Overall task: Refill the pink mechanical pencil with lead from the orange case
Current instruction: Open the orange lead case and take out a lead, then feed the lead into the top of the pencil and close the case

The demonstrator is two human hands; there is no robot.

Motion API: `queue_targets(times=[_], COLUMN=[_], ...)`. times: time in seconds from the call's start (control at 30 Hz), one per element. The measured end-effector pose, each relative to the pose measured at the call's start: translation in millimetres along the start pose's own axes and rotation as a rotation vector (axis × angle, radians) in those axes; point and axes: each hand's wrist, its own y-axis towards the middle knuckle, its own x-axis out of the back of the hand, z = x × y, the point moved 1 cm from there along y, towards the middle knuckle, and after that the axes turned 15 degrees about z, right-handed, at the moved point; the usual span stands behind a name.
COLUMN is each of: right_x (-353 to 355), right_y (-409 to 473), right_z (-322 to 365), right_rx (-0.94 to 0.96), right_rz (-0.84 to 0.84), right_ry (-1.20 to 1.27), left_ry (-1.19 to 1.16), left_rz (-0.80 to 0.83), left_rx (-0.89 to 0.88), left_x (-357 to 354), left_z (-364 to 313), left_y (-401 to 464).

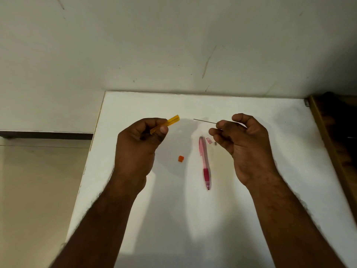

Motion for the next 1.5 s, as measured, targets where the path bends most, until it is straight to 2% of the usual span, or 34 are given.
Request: queue_targets(times=[0.07,0.2,0.37,0.53,0.87,1.07,1.3,1.5], right_x=[-2,-3,-3,-2,-2,-2,-5,-2], right_y=[0,1,1,1,3,2,-4,-7], right_z=[-1,-3,-6,-7,-9,-8,-8,-6], right_rx=[0.0,0.005,0.01,0.006,-0.007,-0.015,0.043,0.075], right_rz=[0.006,-0.004,-0.035,-0.058,-0.054,-0.03,0.054,0.1], right_ry=[0.041,0.071,0.066,0.039,0.007,-0.086,-0.447,-0.55], left_ry=[-0.076,-0.069,0.407,0.718,0.947,0.932,0.579,0.664], left_rz=[0.023,0.051,0.008,-0.046,-0.055,0.007,0.009,0.057], left_rx=[0.005,-0.028,-0.038,-0.042,-0.022,0.002,-0.266,-0.32], left_x=[-1,-1,-1,-3,-8,-10,-16,-19], left_z=[1,2,12,23,38,28,6,6], left_y=[0,1,1,0,2,2,1,-1])
